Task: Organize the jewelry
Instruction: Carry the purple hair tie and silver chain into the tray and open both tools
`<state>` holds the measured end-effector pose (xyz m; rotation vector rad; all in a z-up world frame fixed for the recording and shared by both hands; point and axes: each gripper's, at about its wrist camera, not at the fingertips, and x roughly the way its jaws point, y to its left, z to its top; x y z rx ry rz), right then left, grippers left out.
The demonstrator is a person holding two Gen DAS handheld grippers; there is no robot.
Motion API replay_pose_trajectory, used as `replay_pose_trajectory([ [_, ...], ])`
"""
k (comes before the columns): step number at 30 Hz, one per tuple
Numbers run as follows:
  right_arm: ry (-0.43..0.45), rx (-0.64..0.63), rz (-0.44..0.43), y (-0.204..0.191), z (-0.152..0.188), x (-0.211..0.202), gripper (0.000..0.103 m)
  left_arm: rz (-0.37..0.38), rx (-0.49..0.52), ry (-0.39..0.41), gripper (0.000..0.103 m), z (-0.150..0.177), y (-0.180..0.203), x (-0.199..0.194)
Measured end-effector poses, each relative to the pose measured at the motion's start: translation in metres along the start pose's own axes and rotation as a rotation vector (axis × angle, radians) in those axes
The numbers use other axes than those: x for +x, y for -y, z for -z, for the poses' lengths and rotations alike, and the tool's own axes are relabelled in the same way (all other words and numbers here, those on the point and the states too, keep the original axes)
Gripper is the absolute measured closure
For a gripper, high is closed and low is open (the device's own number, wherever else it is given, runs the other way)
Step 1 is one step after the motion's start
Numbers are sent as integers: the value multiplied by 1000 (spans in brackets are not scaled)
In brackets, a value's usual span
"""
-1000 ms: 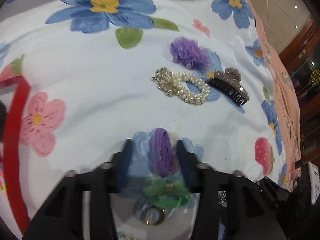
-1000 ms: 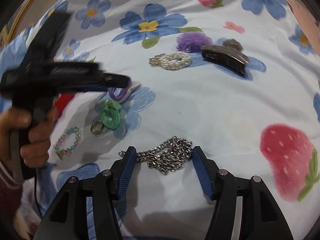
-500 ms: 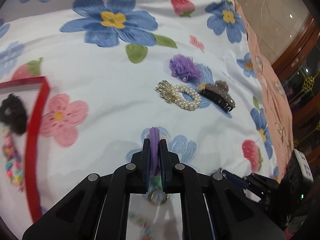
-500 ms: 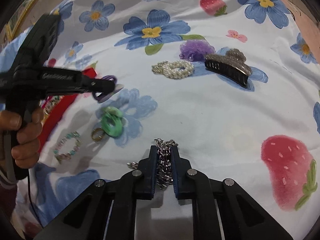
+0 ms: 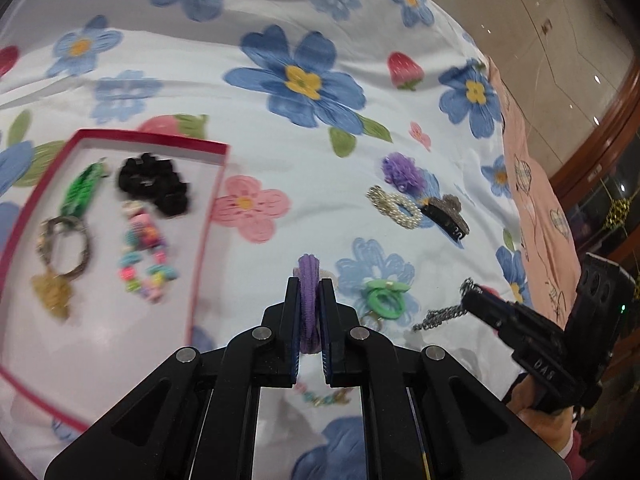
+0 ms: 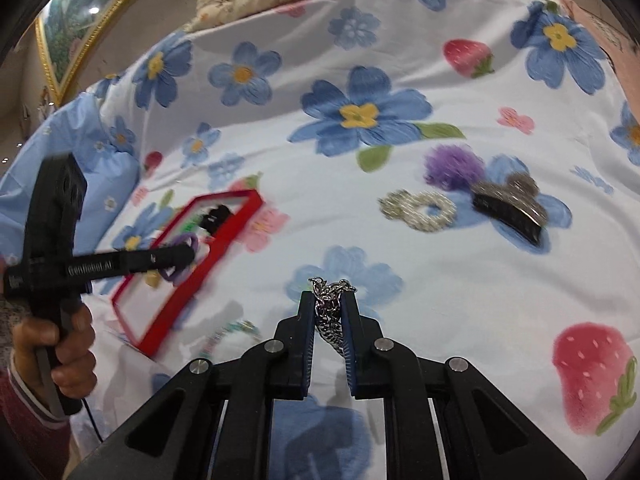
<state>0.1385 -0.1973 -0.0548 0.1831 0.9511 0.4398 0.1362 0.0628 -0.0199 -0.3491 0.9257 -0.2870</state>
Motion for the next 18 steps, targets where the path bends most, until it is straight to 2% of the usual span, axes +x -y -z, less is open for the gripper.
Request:
replay_pose_trajectory([
  [9, 14, -12, -114, -41, -17, 7, 90, -56, -74, 37, 96, 24, -41, -40],
  [18, -11, -52, -182, -80, -20, 22, 90, -102, -134, 63, 96, 42, -77, -67],
])
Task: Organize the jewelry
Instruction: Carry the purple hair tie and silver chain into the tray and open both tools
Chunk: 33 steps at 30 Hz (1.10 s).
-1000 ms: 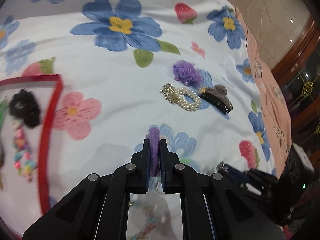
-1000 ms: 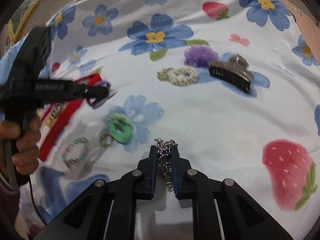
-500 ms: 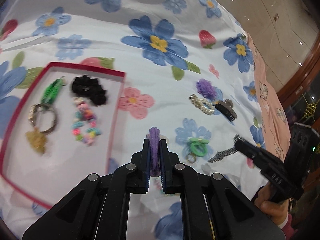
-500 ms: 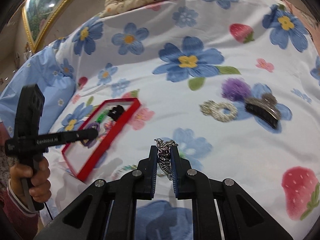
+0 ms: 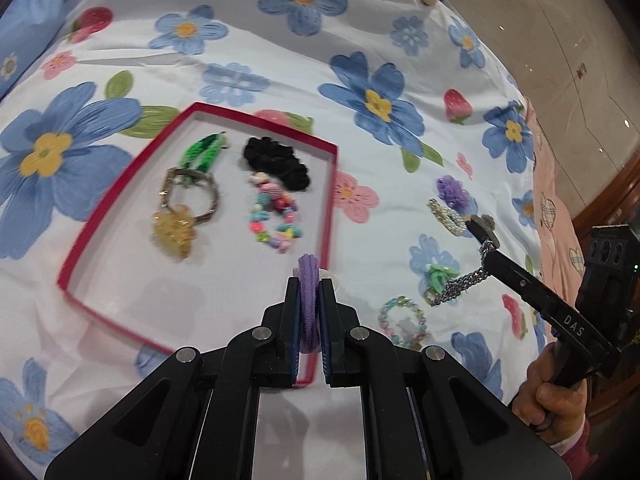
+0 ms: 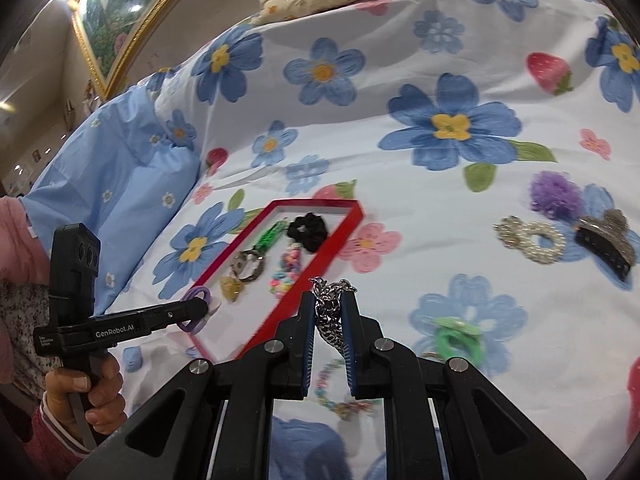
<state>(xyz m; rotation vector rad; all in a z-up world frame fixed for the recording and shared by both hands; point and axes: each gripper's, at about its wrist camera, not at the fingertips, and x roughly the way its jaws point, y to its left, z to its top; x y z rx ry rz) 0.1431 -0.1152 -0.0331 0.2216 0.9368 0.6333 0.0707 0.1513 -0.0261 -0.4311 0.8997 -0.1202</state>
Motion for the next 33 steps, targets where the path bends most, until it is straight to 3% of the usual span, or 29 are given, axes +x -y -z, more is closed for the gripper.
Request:
replay_pose_trajectory([
  [21, -71, -36, -168, -68, -18, 71, 90, -111, -120, 23, 96, -3, -80, -9],
  [33, -145, -36, -169, -72, -20, 132, 90, -151, -140, -21, 96, -16, -99, 27],
])
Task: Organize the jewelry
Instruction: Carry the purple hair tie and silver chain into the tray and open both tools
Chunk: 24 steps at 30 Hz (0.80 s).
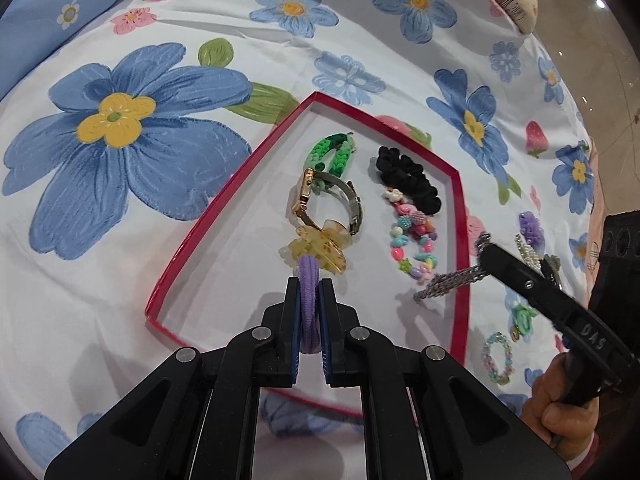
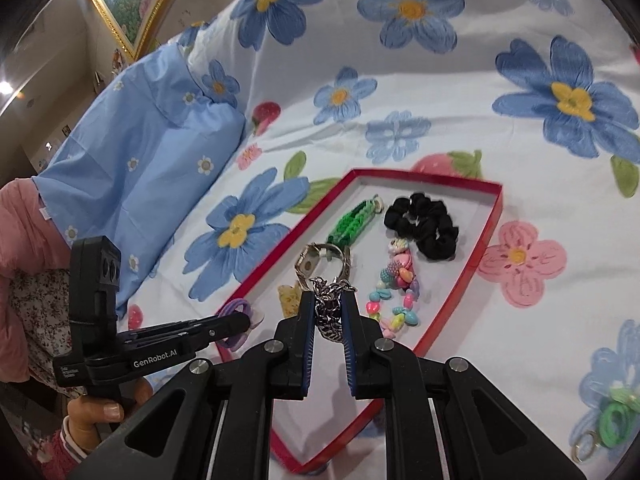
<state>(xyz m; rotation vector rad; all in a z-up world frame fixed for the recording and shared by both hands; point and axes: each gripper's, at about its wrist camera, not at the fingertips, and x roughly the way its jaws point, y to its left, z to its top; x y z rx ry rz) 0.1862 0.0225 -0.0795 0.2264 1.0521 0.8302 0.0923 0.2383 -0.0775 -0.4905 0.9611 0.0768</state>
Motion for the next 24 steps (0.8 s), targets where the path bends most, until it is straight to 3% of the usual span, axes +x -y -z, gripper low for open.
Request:
replay_pose_trajectory([
  [10, -79, 1, 46, 17, 5, 33, 90, -42, 7, -49, 95, -2, 0, 25],
  [13, -98, -6, 66, 19, 6, 39, 90, -47, 7, -54, 89, -2, 0, 28],
  [17, -123, -21, 92, 19, 7, 44, 90, -57, 10, -48, 72, -2, 0, 27],
  [24, -148, -47, 123, 18, 6, 50, 89, -63, 5, -53, 68, -2, 0, 28],
])
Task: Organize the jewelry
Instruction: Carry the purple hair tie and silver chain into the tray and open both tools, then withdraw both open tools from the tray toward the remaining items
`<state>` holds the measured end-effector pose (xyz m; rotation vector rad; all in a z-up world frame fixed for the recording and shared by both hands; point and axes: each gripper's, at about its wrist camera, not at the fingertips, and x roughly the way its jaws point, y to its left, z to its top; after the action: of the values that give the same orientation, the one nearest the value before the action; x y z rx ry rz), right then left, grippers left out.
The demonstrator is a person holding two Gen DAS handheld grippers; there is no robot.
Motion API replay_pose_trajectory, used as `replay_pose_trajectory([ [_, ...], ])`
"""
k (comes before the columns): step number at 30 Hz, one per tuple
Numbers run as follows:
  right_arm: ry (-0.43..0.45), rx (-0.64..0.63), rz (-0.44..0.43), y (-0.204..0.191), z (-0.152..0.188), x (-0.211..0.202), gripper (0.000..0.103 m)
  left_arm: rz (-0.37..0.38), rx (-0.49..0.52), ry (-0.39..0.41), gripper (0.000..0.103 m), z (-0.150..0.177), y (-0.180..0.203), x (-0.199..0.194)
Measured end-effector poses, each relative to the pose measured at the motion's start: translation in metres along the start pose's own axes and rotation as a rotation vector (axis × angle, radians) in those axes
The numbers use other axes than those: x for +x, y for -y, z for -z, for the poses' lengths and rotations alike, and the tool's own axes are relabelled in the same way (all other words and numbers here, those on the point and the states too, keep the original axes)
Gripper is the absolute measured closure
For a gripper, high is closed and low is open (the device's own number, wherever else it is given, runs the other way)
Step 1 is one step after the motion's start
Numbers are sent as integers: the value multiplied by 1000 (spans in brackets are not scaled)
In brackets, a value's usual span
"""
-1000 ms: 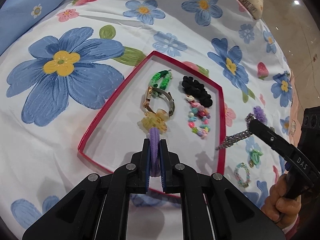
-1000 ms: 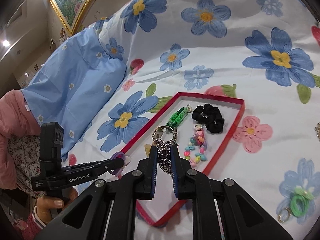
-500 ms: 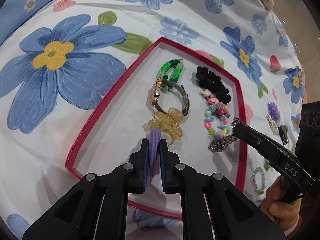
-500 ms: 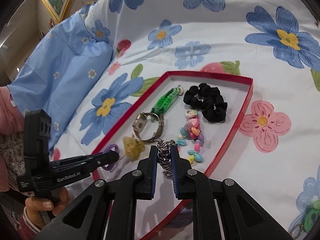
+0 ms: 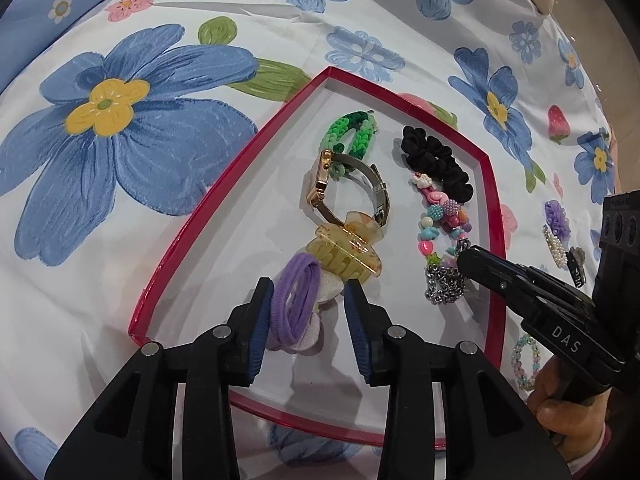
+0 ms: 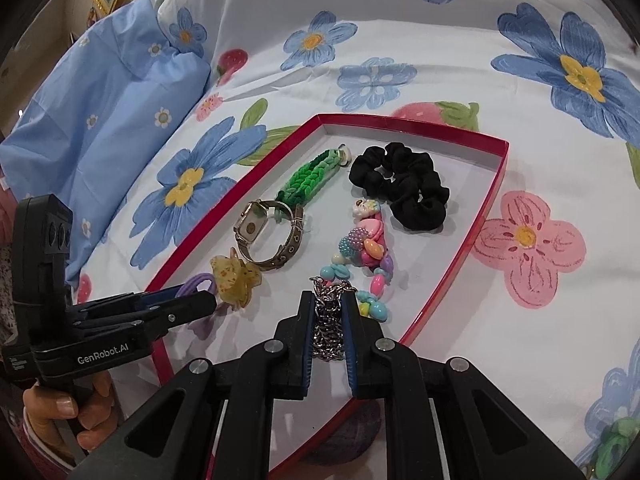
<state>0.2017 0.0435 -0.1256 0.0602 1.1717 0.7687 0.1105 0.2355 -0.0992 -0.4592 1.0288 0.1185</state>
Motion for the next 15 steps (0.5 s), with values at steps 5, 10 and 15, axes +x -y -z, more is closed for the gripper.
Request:
replay_pose_trajectory([
  [5, -4, 0, -1, -1, -2, 2, 88, -2, -8, 10, 57, 0, -1, -3],
  [10, -3, -13, 10, -2, -3, 1, 88, -9, -12, 12, 56, 0, -1, -5],
  [15, -1, -9, 6, -2, -3, 1, 86, -8, -23, 34, 47, 1, -2, -16],
])
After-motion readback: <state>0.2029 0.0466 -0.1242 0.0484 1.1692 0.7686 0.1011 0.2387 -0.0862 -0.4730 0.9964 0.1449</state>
